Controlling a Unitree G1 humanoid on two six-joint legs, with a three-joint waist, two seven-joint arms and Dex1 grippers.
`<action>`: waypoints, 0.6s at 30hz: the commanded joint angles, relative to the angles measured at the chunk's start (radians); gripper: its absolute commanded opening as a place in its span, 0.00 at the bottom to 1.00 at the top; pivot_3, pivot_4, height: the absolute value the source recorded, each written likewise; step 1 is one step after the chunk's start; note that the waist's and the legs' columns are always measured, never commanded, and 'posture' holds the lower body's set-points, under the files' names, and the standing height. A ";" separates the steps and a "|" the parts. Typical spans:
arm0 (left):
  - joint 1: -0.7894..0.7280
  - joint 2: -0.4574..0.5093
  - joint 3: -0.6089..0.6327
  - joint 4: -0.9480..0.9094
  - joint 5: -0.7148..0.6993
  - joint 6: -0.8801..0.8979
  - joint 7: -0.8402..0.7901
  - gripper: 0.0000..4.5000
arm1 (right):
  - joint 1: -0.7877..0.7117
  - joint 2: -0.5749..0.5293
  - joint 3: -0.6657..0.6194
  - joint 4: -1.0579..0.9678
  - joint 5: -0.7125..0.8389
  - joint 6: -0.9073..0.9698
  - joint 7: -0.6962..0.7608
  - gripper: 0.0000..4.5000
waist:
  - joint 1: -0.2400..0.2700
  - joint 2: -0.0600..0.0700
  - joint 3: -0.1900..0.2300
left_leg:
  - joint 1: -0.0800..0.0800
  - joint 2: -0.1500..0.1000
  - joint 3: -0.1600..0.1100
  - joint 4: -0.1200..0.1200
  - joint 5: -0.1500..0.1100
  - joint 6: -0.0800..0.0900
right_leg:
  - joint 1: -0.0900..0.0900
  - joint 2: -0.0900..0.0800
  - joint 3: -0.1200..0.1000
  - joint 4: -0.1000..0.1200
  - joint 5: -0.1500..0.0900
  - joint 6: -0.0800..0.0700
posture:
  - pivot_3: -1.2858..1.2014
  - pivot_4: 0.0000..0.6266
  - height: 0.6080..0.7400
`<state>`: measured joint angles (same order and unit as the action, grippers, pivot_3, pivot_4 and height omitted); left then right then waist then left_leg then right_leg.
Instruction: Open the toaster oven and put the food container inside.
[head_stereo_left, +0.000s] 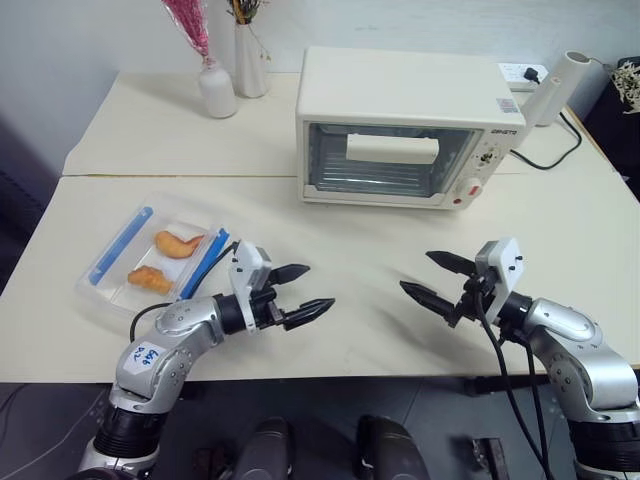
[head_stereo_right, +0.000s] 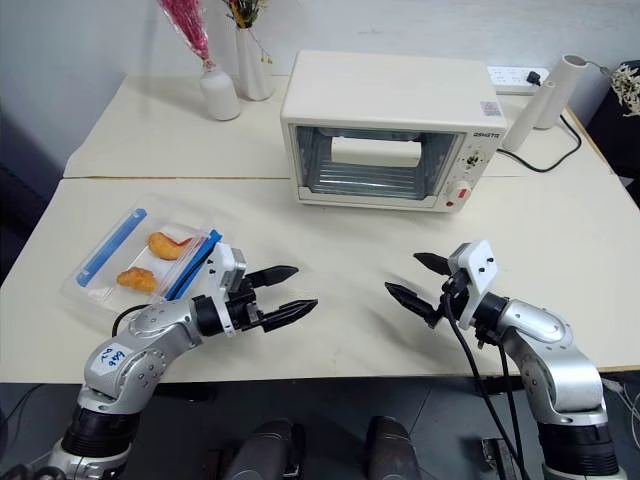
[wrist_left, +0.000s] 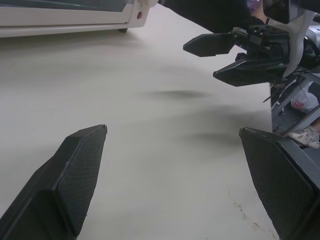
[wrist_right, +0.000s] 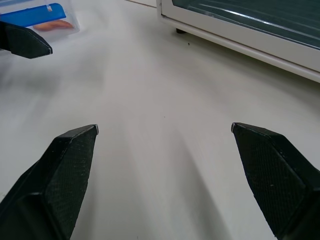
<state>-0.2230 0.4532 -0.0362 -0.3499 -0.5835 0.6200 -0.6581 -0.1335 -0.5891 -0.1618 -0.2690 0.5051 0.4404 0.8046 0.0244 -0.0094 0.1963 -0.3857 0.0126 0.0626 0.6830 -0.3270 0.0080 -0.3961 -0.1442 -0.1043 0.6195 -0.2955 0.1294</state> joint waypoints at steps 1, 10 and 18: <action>0.002 0.008 0.014 -0.016 0.005 -0.027 -0.017 1.00 | -0.015 -0.021 -0.007 -0.027 0.008 -0.005 0.011 0.99 | 0.000 0.000 0.000 | 0.000 0.000 0.000 0.000 0.000 0.000 | 0.000 0.000 0.000 0.000 0.000 0.000 | 0.52 0.24 1.00; 0.010 0.003 0.021 -0.016 0.006 -0.020 -0.004 1.00 | -0.031 -0.011 0.009 -0.014 -0.010 -0.013 0.013 0.99 | 0.000 0.000 0.000 | 0.000 0.000 0.000 0.000 0.000 0.000 | 0.000 0.000 0.000 0.000 0.000 0.000 | 0.52 0.24 1.00; 0.012 0.017 0.040 -0.030 -0.020 0.018 -0.017 1.00 | -0.038 -0.017 0.008 -0.021 0.005 0.023 0.018 0.99 | 0.000 0.000 0.000 | 0.000 0.000 0.000 0.000 0.000 0.000 | 0.000 0.000 0.000 0.000 0.000 0.000 | 0.52 0.24 1.00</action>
<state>-0.2162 0.4618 -0.0158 -0.3480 -0.5871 0.6420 -0.6664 -0.1675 -0.5892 -0.1463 -0.2666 0.4944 0.4616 0.8175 0.0243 -0.0094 0.1963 -0.3857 0.0126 0.0625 0.6830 -0.3270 0.0080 -0.3961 -0.1443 -0.1044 0.6196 -0.2955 0.1294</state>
